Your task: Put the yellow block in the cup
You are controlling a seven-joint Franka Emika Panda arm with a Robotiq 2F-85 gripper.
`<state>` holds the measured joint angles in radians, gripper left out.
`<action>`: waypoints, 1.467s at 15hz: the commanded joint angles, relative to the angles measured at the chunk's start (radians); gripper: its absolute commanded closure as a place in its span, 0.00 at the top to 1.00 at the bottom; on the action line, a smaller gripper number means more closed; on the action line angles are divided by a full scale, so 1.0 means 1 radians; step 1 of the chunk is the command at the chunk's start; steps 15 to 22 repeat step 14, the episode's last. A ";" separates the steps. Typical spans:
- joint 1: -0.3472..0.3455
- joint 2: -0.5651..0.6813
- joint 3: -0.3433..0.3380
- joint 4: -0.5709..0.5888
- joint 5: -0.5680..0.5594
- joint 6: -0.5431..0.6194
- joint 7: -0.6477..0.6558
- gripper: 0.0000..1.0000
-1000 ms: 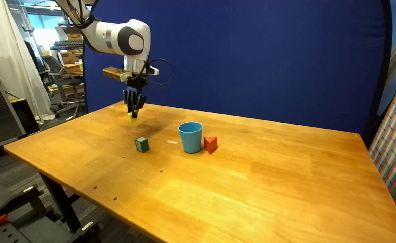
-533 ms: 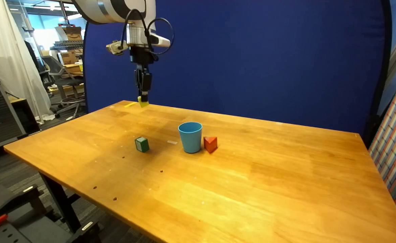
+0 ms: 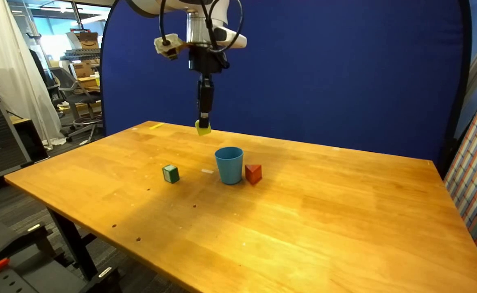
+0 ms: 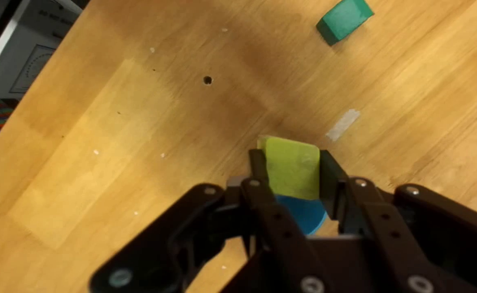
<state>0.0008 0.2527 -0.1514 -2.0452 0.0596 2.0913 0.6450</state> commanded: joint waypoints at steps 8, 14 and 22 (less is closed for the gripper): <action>-0.067 0.189 0.006 0.223 0.027 -0.077 -0.058 0.60; -0.061 0.182 0.024 0.189 0.088 -0.068 -0.188 0.80; -0.061 0.182 0.024 0.189 0.088 -0.068 -0.188 0.80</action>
